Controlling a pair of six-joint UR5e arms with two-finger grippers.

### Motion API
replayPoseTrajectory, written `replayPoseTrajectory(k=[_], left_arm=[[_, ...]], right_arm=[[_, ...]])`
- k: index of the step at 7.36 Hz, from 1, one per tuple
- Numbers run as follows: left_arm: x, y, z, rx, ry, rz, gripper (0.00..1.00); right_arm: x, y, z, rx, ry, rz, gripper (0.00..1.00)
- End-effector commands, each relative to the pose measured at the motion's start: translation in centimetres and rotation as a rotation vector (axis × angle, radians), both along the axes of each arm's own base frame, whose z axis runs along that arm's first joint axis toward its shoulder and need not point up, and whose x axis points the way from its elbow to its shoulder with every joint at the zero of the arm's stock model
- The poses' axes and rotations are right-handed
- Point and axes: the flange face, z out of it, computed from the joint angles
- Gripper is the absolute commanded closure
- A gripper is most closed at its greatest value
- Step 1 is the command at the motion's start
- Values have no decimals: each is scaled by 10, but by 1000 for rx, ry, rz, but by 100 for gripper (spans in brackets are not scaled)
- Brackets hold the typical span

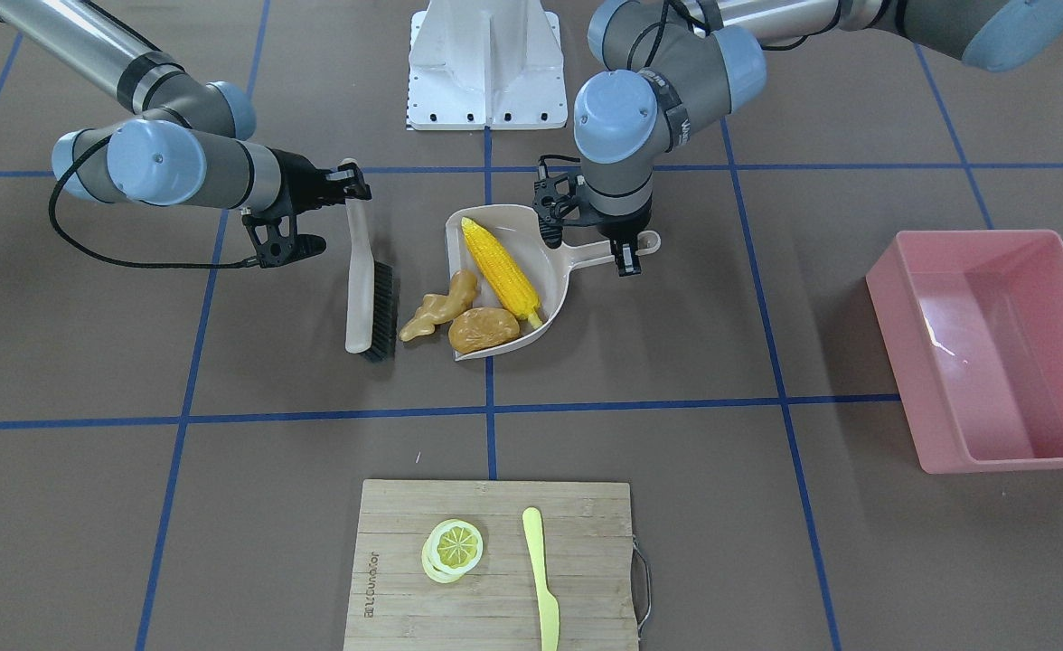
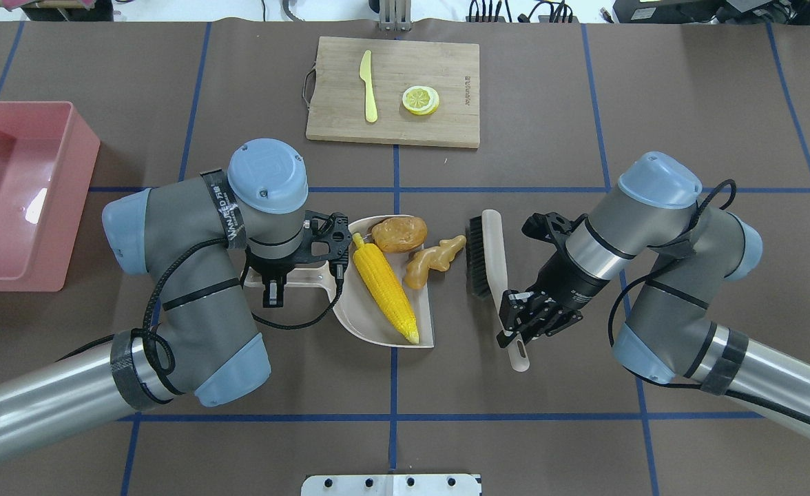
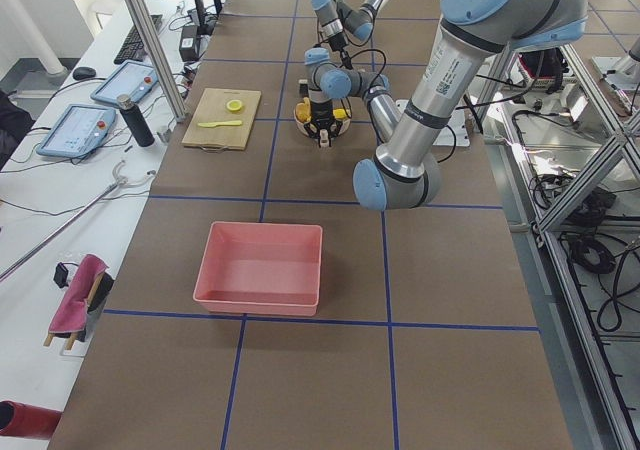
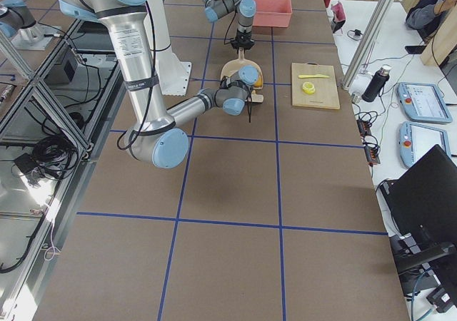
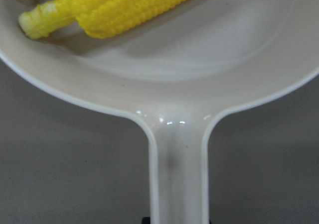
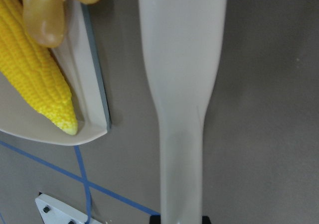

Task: Sweep and dump trash into bin
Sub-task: 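Pull the brush back and sweep the remaining ginger into the dustpan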

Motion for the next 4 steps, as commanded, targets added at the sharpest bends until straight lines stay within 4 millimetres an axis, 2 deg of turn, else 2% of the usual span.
replayPoseTrajectory(k=[1,4], left_arm=[[-1,0,0,1,0,0,100],[-2,0,-1,2,4,0,100]], right_arm=[[-15,-8,-22,2,-15,-2,100],[-36,-2,-54,-22,-24,-6,100]])
